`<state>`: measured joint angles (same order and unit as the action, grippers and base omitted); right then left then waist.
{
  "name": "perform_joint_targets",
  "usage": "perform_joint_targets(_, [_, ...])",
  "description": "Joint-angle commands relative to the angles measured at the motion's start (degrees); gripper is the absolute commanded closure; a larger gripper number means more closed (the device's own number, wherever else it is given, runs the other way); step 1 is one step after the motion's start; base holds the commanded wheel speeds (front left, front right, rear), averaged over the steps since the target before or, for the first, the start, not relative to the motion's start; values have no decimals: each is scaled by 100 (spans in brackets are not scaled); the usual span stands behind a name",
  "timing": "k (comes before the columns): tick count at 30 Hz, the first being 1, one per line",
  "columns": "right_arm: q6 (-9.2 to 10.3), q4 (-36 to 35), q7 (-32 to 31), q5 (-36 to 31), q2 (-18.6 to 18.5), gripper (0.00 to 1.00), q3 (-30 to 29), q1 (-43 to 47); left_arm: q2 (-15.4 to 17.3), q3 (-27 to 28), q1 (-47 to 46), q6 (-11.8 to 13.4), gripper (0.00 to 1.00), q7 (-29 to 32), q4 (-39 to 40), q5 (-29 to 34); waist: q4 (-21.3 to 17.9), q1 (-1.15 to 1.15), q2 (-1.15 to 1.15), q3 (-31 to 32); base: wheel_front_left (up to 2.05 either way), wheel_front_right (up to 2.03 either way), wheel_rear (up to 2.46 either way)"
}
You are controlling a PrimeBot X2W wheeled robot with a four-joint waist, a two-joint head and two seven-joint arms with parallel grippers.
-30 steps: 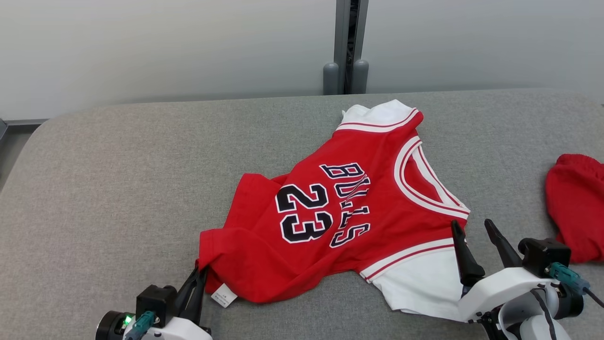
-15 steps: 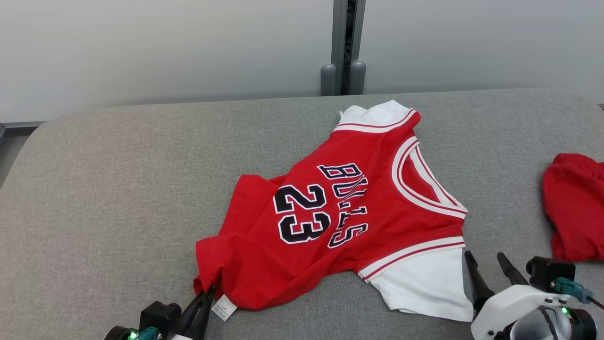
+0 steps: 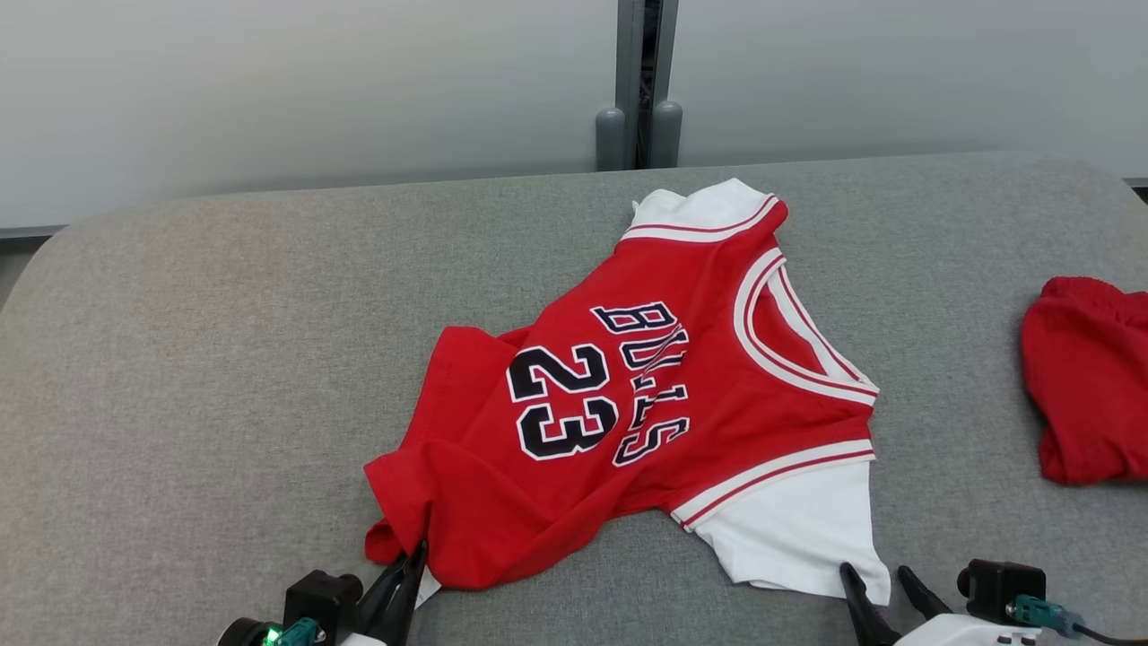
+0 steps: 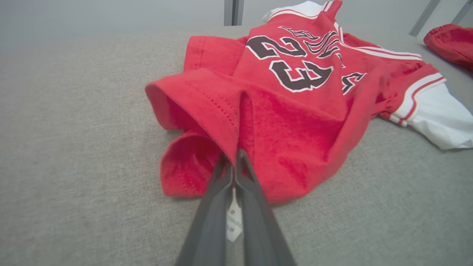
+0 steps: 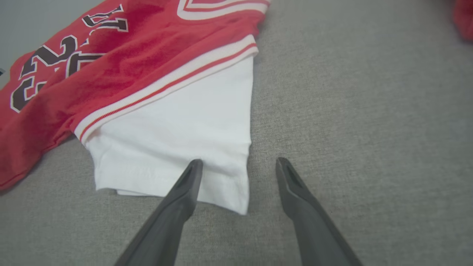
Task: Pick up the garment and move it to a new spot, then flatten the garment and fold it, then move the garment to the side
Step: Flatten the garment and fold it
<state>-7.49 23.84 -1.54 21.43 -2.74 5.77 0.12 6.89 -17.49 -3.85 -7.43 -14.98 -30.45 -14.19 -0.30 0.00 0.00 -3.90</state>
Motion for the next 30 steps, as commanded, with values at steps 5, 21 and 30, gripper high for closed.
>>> perform_joint_targets(5, [-1, -18, -28, 205, -34, 0, 137, -26, 34, 45, -129, -7, 100, -22, 9, 28, -41, 0, 0, -50, 0, 0, 0])
perform_joint_targets(21, [-1, -421, -191, 433, -35, 100, 184, -153, -58, 329, -127, -7, 100, -21, 232, -145, 42, 0, 0, -57, 0, 0, 0])
perform_joint_targets(30, [-1, -1166, -142, 885, -358, 100, 66, -601, 165, 390, -369, -7, 100, -22, 707, -404, 75, 0, 0, -2, 0, 0, 0])
